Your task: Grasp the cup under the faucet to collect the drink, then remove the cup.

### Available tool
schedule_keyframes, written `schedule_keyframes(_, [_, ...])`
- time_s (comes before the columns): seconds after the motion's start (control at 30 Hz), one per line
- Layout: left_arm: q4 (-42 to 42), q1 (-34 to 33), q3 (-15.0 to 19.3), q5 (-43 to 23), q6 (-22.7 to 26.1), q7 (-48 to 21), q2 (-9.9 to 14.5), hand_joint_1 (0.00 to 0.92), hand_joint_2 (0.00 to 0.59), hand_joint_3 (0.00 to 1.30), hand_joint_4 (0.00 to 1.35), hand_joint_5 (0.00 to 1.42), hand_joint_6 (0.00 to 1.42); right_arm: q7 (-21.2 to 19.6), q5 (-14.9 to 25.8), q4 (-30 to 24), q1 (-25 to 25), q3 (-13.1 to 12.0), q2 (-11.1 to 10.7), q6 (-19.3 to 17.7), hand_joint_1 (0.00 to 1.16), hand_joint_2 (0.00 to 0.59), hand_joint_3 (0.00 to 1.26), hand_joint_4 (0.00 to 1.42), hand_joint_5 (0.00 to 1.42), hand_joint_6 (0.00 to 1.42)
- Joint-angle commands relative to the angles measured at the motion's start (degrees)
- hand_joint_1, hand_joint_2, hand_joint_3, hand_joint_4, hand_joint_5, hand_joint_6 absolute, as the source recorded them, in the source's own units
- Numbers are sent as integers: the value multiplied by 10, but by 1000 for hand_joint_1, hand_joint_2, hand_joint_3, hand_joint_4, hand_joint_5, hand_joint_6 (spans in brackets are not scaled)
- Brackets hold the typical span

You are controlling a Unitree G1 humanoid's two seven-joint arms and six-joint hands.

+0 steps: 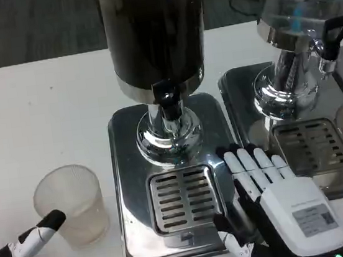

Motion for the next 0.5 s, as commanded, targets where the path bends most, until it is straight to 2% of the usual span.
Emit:
schedule_keyframes(0.03, [83,-33,-8,-85,-83,-34,-3,0,0,0,0,0,0,-3,0,-7,5,-1,2,6,317,430,0,0,0,42])
schedule_keyframes(0.1, [134,-48,-16,-112,-135,-39,-8,0,0,0,0,0,0,-1,0,-9,6,-2,1,7,318,433,0,0,0,43])
schedule_keyframes(0.2, [192,-59,-27,-118,-206,-23,-12,0,0,0,0,0,0,3,1,-9,3,-2,-1,5,320,435,0,0,0,44])
schedule_keyframes(0.3, [228,-68,-25,-111,-251,-5,-15,0,0,0,0,0,0,6,1,-9,1,-1,-2,5,319,433,0,0,0,45])
schedule_keyframes(0.4, [252,-75,-20,-125,-255,2,-32,2,0,0,0,0,0,8,4,-9,-2,-2,-2,5,319,432,0,0,0,48])
schedule_keyframes(0.5, [275,-90,-19,-143,-247,-4,-47,51,0,0,0,0,0,11,1,-10,-6,1,1,7,318,431,0,0,0,53])
